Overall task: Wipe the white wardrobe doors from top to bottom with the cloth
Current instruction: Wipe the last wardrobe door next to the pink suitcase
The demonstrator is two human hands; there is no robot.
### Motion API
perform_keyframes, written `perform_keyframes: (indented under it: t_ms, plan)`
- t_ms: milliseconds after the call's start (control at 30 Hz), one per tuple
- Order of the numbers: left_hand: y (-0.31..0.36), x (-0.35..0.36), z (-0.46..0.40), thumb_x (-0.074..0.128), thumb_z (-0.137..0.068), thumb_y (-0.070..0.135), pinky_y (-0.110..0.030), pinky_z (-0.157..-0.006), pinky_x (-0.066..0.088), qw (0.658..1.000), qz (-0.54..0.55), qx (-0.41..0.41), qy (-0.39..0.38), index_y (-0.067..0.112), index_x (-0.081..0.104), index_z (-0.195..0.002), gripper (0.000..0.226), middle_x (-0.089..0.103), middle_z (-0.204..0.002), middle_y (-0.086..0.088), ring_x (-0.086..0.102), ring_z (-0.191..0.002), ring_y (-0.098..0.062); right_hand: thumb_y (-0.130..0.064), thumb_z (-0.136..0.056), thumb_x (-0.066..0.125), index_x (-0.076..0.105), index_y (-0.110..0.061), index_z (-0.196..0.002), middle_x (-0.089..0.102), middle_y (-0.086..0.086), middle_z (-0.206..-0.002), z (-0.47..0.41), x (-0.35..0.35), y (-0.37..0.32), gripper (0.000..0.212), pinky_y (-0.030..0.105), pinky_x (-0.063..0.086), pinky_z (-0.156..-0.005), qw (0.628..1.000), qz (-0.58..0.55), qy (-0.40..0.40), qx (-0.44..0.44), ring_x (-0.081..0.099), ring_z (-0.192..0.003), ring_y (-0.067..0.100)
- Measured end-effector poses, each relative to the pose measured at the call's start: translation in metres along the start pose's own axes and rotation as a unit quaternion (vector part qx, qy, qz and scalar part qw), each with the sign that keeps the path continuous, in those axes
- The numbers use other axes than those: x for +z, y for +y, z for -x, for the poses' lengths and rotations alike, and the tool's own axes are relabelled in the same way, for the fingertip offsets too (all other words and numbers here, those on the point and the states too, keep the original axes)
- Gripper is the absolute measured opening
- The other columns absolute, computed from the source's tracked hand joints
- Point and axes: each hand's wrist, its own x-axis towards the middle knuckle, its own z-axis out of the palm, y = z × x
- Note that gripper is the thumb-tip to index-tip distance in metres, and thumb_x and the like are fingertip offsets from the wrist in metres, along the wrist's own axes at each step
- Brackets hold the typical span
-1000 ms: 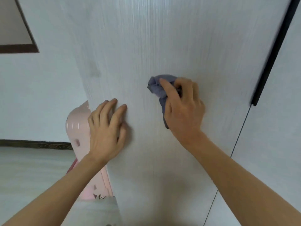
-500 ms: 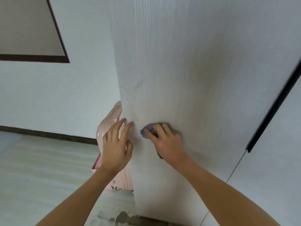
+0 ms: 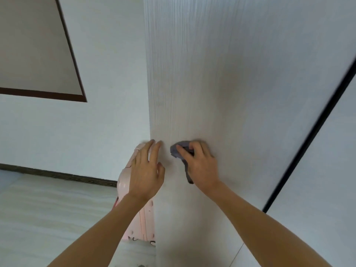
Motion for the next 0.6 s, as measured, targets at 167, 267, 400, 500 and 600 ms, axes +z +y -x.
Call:
perform_keyframes:
  t_ms: [167,267,400,500,600]
  plan:
    - [0.011,-0.027,-0.035,0.043,-0.089,0.014,-0.043,-0.096,0.039,0.995,0.075,-0.064,0.021,0.009,0.034,-0.142,0.054,0.037,-0.144,-0.012,0.043,-0.124,-0.031,-0.021,-0.070,0.073,0.070,-0.028,-0.090,0.058,-0.002,-0.086,-0.005,0.002,-0.018,0.021,0.022,0.041,-0.048,0.993,0.025,-0.096,-0.056,0.046,-0.082,0.018]
    - [0.010,-0.038,-0.036,0.041,-0.098,0.016,-0.032,-0.103,0.034,0.970,0.204,-0.127,-0.030,0.019,0.022,-0.147,0.053,0.033,-0.144,0.006,0.038,-0.129,-0.018,-0.021,-0.067,0.071,0.067,-0.027,-0.075,0.061,-0.004,-0.081,0.006,-0.003,-0.005,0.010,0.022,0.042,-0.044,0.982,0.009,-0.151,-0.117,0.051,-0.082,0.018]
    - [0.020,-0.056,-0.054,0.044,-0.098,0.019,-0.034,-0.109,0.032,0.956,0.255,-0.139,-0.039,0.022,0.021,-0.147,0.054,0.032,-0.147,0.003,0.036,-0.131,-0.015,-0.014,-0.078,0.053,0.068,-0.022,-0.105,0.057,0.004,-0.097,-0.055,-0.054,0.032,0.032,0.024,0.047,-0.041,0.998,-0.013,-0.055,-0.012,0.057,-0.083,0.023]
    - [0.038,-0.070,-0.079,0.045,-0.098,0.019,-0.041,-0.111,0.032,0.954,0.264,-0.140,0.004,0.017,0.026,-0.146,0.052,0.032,-0.145,0.001,0.035,-0.132,-0.017,-0.016,-0.085,0.041,0.066,-0.013,-0.116,0.050,0.009,-0.102,-0.111,-0.083,0.038,0.040,0.028,0.046,-0.051,0.984,-0.049,0.042,0.165,0.054,-0.089,0.025]
    - [0.050,-0.089,-0.104,0.045,-0.097,0.017,-0.041,-0.108,0.035,0.960,0.246,-0.119,0.066,0.011,0.032,-0.141,0.047,0.033,-0.143,-0.003,0.037,-0.129,-0.019,-0.013,-0.086,0.046,0.063,-0.015,-0.121,0.053,0.014,-0.105,-0.155,-0.086,0.023,0.039,0.031,0.046,-0.061,0.968,-0.059,0.062,0.237,0.053,-0.094,0.024]
